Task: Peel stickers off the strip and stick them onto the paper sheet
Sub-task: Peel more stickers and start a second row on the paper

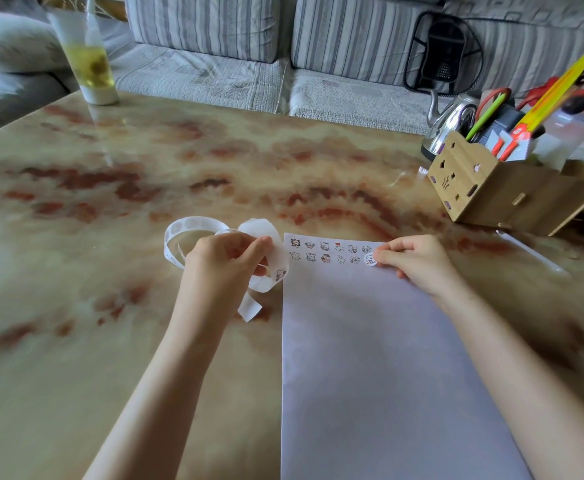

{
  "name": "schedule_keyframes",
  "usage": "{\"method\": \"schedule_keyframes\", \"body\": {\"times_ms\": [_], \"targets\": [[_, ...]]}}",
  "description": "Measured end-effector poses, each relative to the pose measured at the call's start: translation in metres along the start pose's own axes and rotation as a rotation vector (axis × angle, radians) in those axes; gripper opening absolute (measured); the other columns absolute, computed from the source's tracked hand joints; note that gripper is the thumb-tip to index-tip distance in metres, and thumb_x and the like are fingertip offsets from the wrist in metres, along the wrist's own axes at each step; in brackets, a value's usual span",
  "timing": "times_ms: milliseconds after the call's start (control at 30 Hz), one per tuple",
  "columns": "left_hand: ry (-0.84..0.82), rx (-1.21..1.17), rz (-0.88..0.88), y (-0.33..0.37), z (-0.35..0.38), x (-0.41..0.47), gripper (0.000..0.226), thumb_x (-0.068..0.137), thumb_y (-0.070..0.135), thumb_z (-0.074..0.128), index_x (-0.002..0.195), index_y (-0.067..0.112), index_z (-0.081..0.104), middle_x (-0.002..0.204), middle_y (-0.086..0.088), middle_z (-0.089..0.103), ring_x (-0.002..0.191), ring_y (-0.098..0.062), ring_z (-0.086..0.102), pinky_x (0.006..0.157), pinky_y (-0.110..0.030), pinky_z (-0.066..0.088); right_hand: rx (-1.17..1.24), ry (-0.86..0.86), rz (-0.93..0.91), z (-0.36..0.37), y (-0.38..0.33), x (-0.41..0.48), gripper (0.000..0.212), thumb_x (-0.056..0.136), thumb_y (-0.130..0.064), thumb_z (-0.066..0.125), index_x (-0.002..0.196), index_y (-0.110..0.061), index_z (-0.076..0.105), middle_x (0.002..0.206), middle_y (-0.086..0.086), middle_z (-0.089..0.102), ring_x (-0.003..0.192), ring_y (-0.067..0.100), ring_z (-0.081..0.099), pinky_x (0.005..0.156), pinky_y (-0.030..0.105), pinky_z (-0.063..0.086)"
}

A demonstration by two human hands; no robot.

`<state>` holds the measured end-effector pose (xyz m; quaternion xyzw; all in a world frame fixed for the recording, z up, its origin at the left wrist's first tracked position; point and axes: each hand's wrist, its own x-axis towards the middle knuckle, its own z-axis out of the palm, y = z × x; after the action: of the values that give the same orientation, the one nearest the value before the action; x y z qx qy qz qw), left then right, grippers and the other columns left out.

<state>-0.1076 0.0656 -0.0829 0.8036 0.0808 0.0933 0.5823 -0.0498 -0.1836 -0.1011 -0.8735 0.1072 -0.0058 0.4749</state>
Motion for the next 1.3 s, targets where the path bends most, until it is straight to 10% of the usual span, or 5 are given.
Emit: {"method": "schedule_keyframes", "body": {"times_ms": [1300], "targets": [[-0.006, 0.001, -0.028, -0.001, -0.001, 0.001, 0.020, 0.089, 0.026, 0.060, 0.078, 0.014, 0.072, 0.072, 0.001, 0.072, 0.072, -0.011, 0.069, 0.064, -0.031, 0.050, -0.068, 0.114, -0.054, 0.014, 0.009, 0.003, 0.015, 0.077, -0.013, 0.071, 0.066, -0.020, 0.064, 0.059, -0.007, 0.056, 0.056, 0.010, 0.048, 0.059, 0.024, 0.035]]}}
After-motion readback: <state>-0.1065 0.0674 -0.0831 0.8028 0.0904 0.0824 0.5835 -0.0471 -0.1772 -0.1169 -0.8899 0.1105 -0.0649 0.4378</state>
